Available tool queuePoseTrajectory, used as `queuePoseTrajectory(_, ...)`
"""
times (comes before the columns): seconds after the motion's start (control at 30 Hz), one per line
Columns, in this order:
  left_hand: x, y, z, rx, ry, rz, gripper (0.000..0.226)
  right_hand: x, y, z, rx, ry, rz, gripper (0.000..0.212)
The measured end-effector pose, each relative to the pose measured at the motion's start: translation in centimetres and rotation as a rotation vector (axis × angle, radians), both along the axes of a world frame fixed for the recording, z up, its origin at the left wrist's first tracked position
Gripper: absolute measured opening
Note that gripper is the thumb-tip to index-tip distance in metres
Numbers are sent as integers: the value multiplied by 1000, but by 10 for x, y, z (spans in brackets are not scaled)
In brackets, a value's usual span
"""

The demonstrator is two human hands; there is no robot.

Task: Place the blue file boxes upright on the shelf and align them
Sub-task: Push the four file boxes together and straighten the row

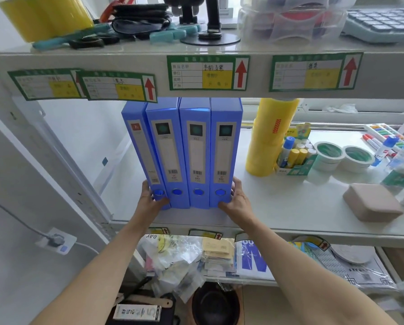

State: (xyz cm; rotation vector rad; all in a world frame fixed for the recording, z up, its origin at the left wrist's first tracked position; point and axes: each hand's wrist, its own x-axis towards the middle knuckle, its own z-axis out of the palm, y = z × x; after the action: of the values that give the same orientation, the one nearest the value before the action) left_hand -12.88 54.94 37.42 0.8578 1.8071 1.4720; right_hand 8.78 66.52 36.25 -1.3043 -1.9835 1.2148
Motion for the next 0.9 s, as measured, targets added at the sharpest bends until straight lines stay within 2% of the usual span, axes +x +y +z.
queuePoseTrajectory(0.17, -6, 5, 4, -19, -4, -46, 59, -1, 2, -4, -12, -2, 5, 80)
queuePoseTrajectory(0.4, -9, 4, 8, -27, 0, -94, 71, -9, -9, -1, 21, 23, 12, 98)
queuePoseTrajectory(0.53, -7, 4, 12, 2, 56, -87, 73, -15, -8, -3, 48, -3, -100, 88)
queuePoseTrajectory(0.9, -9, 9, 7, 1, 85, -46, 71, -19, -8, -4, 91, -76, -147, 83)
